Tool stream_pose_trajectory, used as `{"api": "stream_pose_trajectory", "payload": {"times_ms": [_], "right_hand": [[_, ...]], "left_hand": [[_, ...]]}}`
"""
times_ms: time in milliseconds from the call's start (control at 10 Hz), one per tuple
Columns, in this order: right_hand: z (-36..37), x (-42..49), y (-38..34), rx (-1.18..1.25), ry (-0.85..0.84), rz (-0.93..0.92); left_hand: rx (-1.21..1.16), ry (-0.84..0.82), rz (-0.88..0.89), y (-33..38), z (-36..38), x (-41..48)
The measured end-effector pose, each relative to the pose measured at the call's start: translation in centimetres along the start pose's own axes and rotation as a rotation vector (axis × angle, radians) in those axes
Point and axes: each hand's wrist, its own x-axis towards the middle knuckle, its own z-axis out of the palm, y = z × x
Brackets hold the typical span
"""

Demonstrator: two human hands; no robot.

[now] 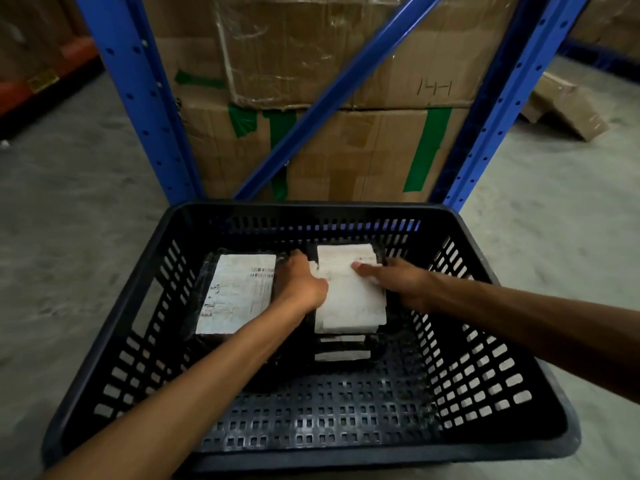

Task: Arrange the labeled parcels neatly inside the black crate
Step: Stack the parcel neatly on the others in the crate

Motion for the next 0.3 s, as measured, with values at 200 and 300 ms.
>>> {"api": "stream_pose_trajectory", "payload": {"times_ms": [200, 300], "right_hand": [[0.28, 1.92, 0.98, -0.082, -0.138, 0.022], [0.41, 1.70, 0.70, -0.182, -0.041, 0.044]], "left_hand": [[0.226, -0.057, 0.083, -1.38, 1.31, 1.00], [0.196, -0.075, 0.106, -1.40, 0.61, 0.74]]}}
